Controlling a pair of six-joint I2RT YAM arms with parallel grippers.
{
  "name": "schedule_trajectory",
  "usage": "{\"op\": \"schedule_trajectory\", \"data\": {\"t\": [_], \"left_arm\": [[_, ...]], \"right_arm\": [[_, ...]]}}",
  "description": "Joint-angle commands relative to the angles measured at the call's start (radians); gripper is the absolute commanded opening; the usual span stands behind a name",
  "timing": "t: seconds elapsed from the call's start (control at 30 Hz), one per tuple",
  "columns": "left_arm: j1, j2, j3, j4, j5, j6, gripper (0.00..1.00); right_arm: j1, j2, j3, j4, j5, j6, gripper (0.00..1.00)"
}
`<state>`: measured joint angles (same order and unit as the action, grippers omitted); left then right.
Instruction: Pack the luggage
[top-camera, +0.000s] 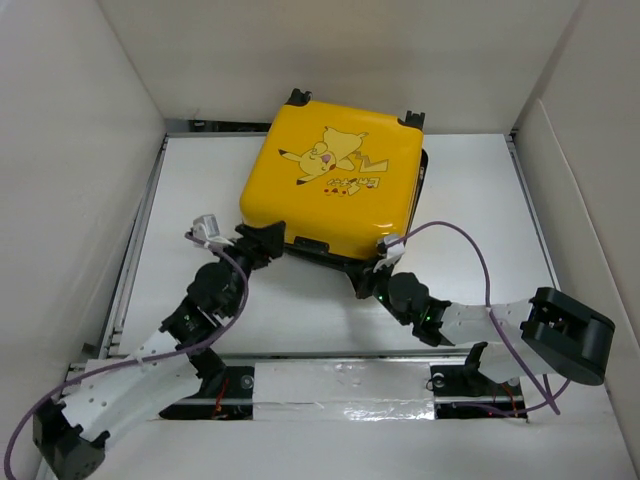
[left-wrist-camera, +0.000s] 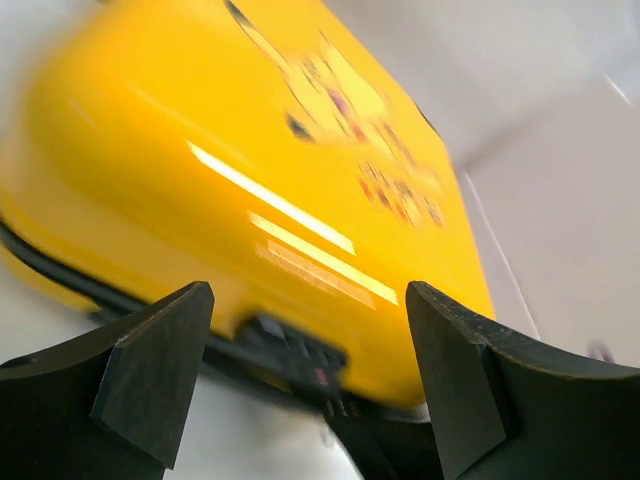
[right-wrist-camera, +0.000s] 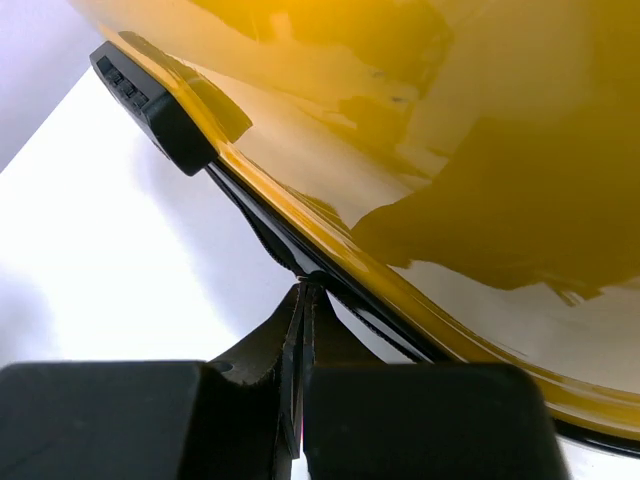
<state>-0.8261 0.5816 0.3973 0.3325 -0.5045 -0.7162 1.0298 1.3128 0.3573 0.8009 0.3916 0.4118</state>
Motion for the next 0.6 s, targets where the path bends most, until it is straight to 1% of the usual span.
{"op": "schedule_trajectory", "data": {"t": [0.0,0.03,0.07,0.1,0.13,0.17,0.2,0.23,0.27,0.33,0.37,0.4,0.43,0.47,0.5,0.57], "left_arm": [[0.224,0.096,0.141,-0.089,0.003,0.032,0.76],[0.29,0.16,0.178,-0.07,0.079,0.015,0.75],[0.356,0.187,0.189,-0.064,0.11,0.015,0.74],[0.492,0.211,0.189,-0.055,0.154,-0.049,0.73],[0.558,0.24,0.167,0.007,0.26,-0.067,0.71],[0.615,0.253,0.152,0.046,0.291,-0.086,0.69],[0.668,0.267,0.14,0.074,0.326,-0.142,0.67],[0.767,0.303,0.132,0.115,0.36,-0.164,0.67],[0.803,0.332,0.132,0.143,0.424,-0.172,0.66],[0.849,0.421,0.165,0.155,0.474,-0.178,0.66],[0.869,0.536,0.226,0.152,0.565,-0.17,0.67],[0.869,0.594,0.253,0.151,0.601,-0.166,0.67],[0.869,0.689,0.276,0.172,0.638,-0.17,0.67],[0.851,0.722,0.284,0.21,0.703,-0.173,0.66],[0.829,0.75,0.287,0.232,0.707,-0.175,0.65],[0.793,0.797,0.295,0.238,0.664,-0.167,0.65]], "right_arm": [[0.021,-0.007,0.003,0.064,-0.085,0.004,0.0],[0.03,-0.003,0.014,0.06,-0.092,-0.005,0.0],[0.03,0.0,0.017,0.058,-0.092,-0.01,0.0],[0.03,0.002,0.02,0.057,-0.092,-0.011,0.0],[0.03,-0.004,0.02,0.057,-0.097,-0.016,0.0],[0.03,-0.009,0.023,0.052,-0.1,-0.019,0.0],[0.03,-0.012,0.028,0.044,-0.111,-0.021,0.0],[0.03,-0.017,0.032,0.023,-0.114,-0.031,0.0],[0.03,-0.029,0.035,0.014,-0.123,-0.031,0.0],[0.03,-0.033,0.038,-0.002,-0.134,-0.036,0.0],[0.03,-0.034,0.039,-0.003,-0.135,-0.037,0.0],[0.03,-0.032,0.039,-0.005,-0.137,-0.039,0.0],[0.03,-0.03,0.04,0.0,-0.137,-0.039,0.0],[0.03,-0.026,0.039,0.003,-0.135,-0.041,0.0],[0.03,-0.026,0.039,0.004,-0.137,-0.041,0.0],[0.039,-0.026,0.042,-0.002,-0.132,-0.044,0.0]]}}
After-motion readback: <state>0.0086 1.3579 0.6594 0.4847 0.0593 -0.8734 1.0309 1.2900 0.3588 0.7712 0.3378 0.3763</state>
